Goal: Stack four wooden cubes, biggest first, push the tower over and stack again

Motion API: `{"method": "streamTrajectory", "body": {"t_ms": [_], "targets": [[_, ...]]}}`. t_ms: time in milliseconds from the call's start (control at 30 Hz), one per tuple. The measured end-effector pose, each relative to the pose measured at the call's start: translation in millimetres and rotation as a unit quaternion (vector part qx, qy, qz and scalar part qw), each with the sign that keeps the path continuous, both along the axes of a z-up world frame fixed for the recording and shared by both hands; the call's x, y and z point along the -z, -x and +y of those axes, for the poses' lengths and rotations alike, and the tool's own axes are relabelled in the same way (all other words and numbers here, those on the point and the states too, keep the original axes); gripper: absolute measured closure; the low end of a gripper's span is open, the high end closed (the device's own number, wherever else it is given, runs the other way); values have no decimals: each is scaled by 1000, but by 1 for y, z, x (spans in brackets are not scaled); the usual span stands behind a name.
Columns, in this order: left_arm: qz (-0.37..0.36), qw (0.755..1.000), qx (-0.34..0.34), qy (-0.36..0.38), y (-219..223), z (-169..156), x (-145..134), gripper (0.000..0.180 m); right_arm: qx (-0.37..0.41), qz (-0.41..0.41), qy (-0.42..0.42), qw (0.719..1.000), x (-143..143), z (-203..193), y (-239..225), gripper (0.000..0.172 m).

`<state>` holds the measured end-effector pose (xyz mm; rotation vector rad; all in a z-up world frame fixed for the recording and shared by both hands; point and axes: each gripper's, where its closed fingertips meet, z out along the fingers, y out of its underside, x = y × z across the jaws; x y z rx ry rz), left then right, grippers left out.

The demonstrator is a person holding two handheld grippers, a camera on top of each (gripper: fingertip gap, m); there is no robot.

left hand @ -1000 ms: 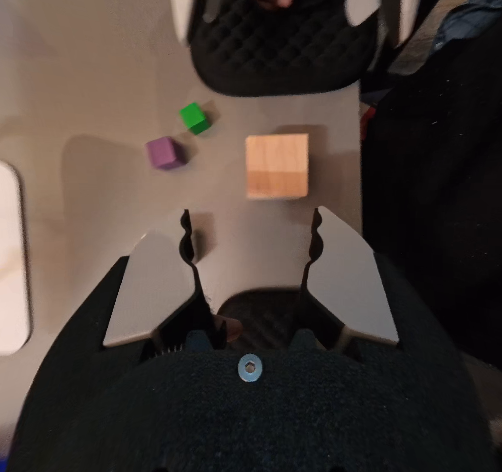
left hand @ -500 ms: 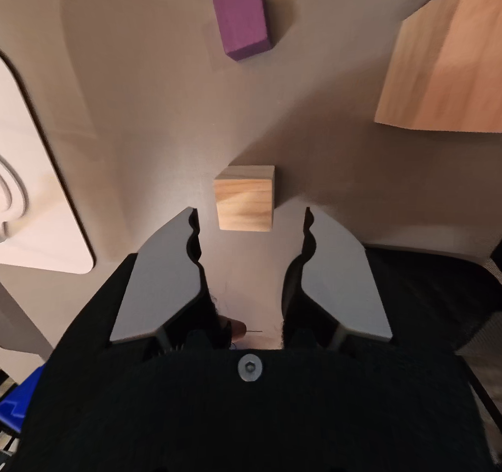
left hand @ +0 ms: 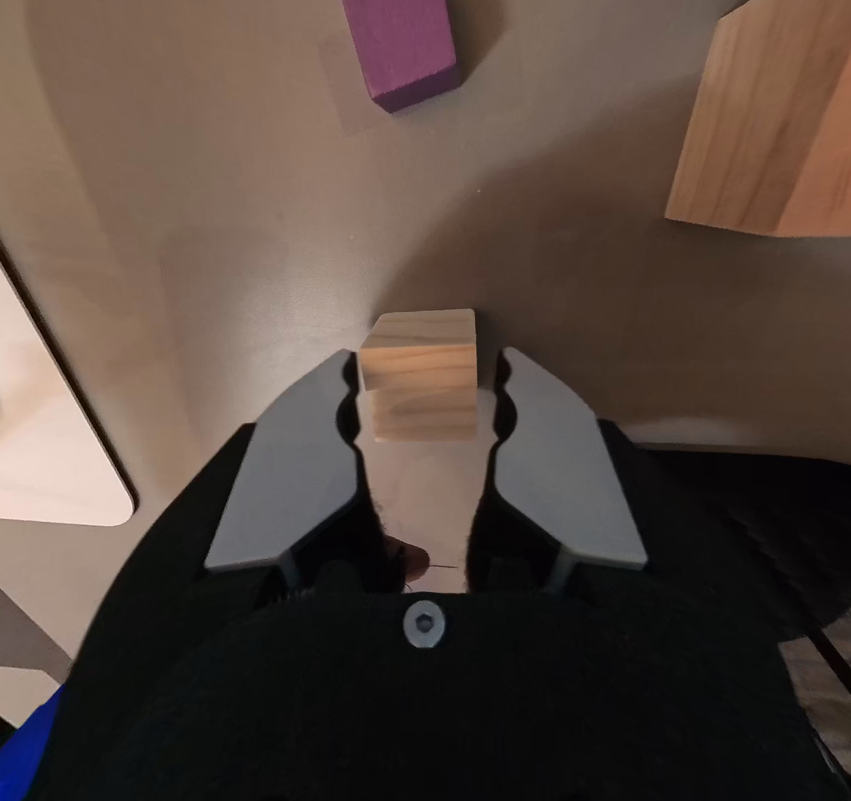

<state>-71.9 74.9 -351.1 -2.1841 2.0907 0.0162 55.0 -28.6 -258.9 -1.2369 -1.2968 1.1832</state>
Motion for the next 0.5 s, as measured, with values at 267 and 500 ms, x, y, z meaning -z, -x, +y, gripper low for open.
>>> {"method": "streamTrajectory", "body": {"t_ms": [267,500], "targets": [[-1,1000,18,-12,-10,-9,-32,135,0,-1,3,1000,0,1,0,55],[8,1000,2,-24,-46,-47,-83,135,7,-16,-6,1000,4,1,3,55]]}}
